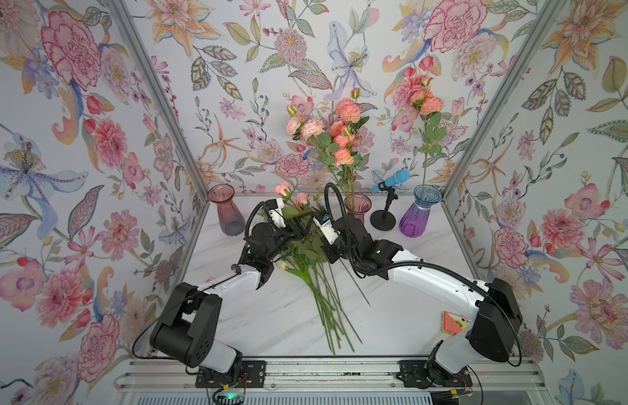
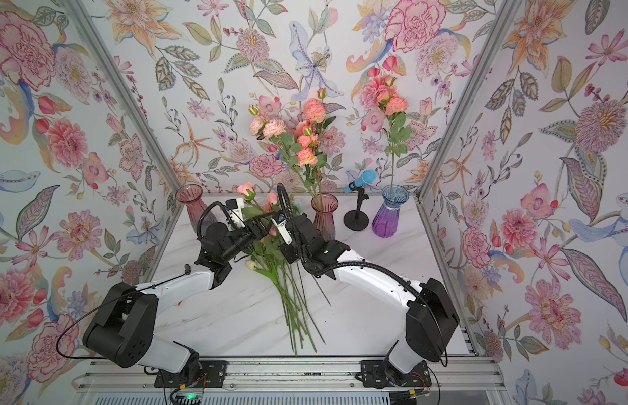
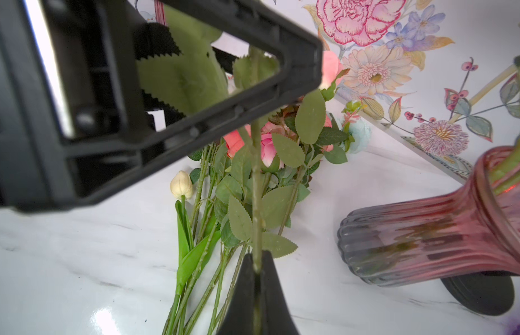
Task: Place the pink flowers into the vase
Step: Place the flower in the vase.
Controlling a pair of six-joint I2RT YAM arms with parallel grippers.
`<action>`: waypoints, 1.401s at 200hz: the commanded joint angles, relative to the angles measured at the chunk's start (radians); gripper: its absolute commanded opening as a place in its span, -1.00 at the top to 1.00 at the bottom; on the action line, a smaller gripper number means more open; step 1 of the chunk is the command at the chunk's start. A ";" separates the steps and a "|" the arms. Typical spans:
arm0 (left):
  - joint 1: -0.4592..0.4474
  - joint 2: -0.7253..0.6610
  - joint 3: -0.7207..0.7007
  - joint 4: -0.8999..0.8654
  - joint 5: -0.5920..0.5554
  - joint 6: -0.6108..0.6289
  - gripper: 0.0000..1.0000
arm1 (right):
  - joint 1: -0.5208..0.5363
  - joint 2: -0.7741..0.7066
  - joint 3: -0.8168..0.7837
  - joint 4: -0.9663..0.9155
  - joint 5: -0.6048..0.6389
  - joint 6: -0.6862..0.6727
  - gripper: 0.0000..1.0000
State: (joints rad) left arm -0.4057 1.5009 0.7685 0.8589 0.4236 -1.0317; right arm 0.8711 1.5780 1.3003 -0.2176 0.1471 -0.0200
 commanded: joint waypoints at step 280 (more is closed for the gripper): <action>-0.065 -0.188 0.075 -0.170 -0.139 0.324 1.00 | -0.038 0.065 0.170 0.047 -0.133 0.001 -0.21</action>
State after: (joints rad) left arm -0.4603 1.3460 0.8211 0.6800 0.3054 -0.7212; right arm 0.8299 1.6009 1.4235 -0.1879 0.0422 -0.0273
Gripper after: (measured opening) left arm 0.065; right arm 0.637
